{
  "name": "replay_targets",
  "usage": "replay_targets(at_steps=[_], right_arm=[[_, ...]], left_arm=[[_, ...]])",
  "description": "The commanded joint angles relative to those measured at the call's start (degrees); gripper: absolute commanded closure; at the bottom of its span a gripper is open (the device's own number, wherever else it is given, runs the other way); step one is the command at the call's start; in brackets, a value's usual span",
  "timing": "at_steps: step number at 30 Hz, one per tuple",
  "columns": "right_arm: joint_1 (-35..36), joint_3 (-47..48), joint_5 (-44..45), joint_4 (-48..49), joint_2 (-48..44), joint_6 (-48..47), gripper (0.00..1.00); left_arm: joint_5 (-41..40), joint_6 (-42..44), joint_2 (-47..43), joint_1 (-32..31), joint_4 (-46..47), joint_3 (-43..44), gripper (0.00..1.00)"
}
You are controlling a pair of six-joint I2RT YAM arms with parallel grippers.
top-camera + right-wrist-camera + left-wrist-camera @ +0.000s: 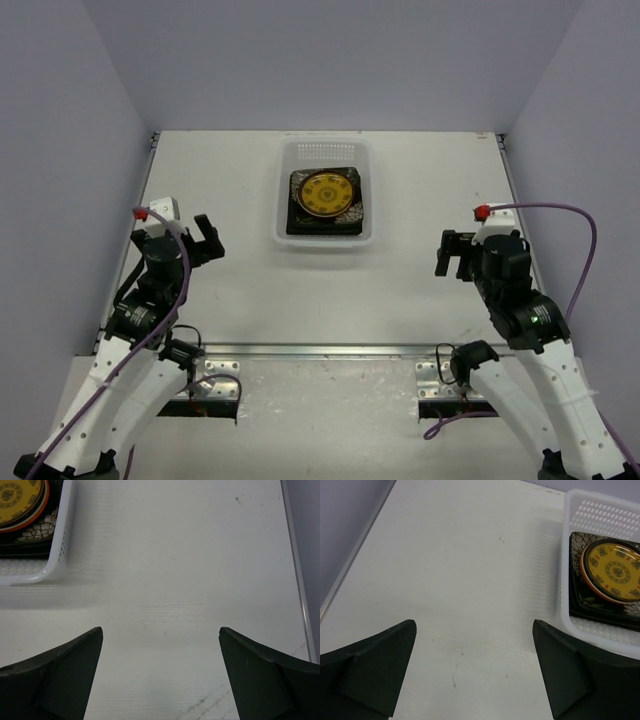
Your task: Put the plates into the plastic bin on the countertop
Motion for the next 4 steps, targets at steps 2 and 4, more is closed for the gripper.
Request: replay_targets(at_steps=[2, 4], right_arm=[[-0.1, -3.42, -0.05, 4.46, -2.42, -0.76, 0.01], [-0.1, -3.63, -0.3, 4.61, -2.59, -0.35, 0.01]], left_arm=[[1.43, 0.86, -6.85, 0.29, 5.96, -3.62, 0.0], [-0.34, 0.15, -7.67, 0.37, 5.5, -3.66, 0.0]])
